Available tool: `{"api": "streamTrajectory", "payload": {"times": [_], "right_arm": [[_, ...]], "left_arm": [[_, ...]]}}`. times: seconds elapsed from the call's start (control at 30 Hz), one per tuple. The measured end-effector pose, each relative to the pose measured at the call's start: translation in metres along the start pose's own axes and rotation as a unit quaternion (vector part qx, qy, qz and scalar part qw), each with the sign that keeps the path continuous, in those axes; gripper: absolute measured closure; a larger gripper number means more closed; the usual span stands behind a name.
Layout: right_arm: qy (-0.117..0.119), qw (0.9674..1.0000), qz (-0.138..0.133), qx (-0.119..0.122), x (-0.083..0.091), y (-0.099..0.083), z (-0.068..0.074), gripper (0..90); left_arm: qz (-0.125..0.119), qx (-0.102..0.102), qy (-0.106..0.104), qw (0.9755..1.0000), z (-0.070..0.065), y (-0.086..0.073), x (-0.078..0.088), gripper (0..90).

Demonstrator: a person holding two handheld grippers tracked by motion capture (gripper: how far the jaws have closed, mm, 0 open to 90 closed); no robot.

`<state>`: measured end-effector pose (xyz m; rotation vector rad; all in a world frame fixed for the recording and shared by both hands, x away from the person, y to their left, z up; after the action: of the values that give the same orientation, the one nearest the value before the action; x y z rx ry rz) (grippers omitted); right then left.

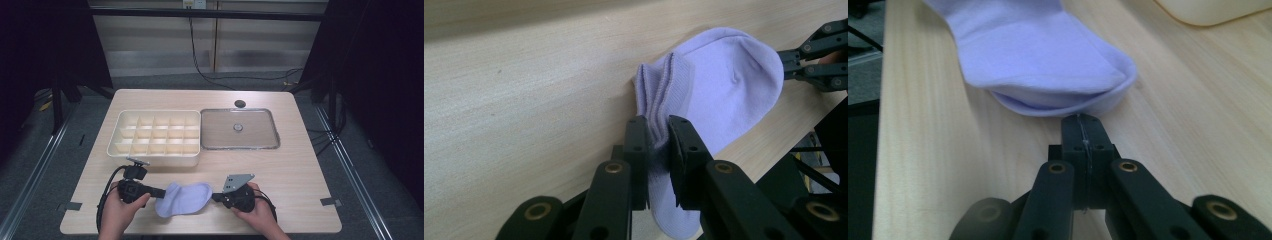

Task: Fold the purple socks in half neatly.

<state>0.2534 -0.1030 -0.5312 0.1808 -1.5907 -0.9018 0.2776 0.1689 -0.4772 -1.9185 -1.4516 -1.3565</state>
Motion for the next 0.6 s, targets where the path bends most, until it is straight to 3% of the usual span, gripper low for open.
{"api": "streamTrajectory", "payload": {"times": [0.13,0.2,0.3,0.6], "right_arm": [[-0.007,0.9999,-0.003,-0.006,0.000,0.000,-0.004,90.0],[-0.012,0.9998,-0.004,-0.012,-0.001,0.000,-0.006,90.0],[-0.026,0.9996,0.003,-0.015,-0.001,0.002,-0.009,90.0],[-0.030,0.9993,0.004,-0.021,-0.003,0.004,-0.021,90.0]], "left_arm": [[0.006,-0.009,0.003,0.9999,0.000,0.001,0.002,79.6],[0.002,0.001,0.002,1.0000,0.000,0.001,0.000,79.6],[0.009,-0.004,0.004,0.9999,0.000,0.002,-0.001,79.6],[0.011,0.000,0.002,0.9999,0.002,0.003,0.001,79.5]]}}
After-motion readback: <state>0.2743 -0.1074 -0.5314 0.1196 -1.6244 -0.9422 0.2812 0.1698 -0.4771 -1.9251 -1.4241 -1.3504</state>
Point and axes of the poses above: each handheld gripper's, and its own axes: x roughly backward along the jaws, y roughly out of its top, z roughly to its left, the point moved 4 cm from there along -x, roughly forward along the jaws, and after that the axes turned 9 degrees about z, right-handed, at the moved point
